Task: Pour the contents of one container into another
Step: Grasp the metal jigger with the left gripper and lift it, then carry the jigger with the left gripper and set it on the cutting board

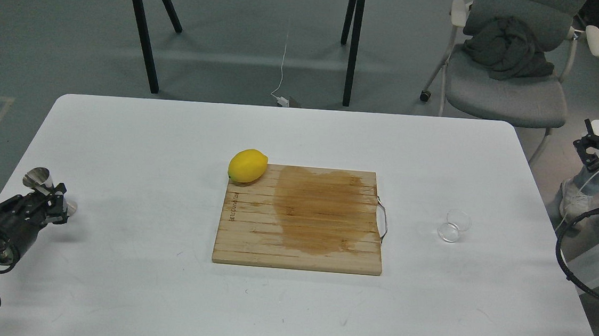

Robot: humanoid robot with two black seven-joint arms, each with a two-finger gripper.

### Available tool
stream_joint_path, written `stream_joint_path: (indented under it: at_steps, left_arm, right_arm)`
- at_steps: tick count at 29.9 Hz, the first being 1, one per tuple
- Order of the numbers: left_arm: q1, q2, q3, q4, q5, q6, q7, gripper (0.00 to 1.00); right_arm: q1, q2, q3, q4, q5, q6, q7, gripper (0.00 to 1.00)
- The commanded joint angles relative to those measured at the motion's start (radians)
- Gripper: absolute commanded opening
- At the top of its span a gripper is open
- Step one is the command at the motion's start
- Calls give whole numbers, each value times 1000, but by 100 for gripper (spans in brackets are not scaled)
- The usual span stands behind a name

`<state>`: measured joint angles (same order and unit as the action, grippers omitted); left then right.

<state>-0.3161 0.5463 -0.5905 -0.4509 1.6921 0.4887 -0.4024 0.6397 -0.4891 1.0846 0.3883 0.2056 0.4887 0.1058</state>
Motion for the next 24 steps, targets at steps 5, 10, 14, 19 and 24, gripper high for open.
stream_joint_path:
  at_steps: [5, 10, 14, 19, 24]
  left_arm:
    - [-8, -2, -2, -14, 6, 0, -6, 18]
    - [-92, 15, -2, -57, 6, 0, -47, 15]
    - [-171, 82, -2, -173, 8, 0, -49, 14]
    - [-294, 162, 11, -420, 30, -62, -44, 12]
    - [-423, 182, 58, -635, 151, -180, -42, 11]
  right_arm:
    - [-1, -2, 1, 0, 0, 0, 0, 100]
    - [-3, -29, 8, 0, 3, 0, 0, 100]
    - [-11, -71, 11, 1, 9, 0, 0, 100]
    - [-40, -124, 35, 1, 17, 0, 0, 100]
    - [-115, -152, 92, 3, 17, 0, -2, 100]
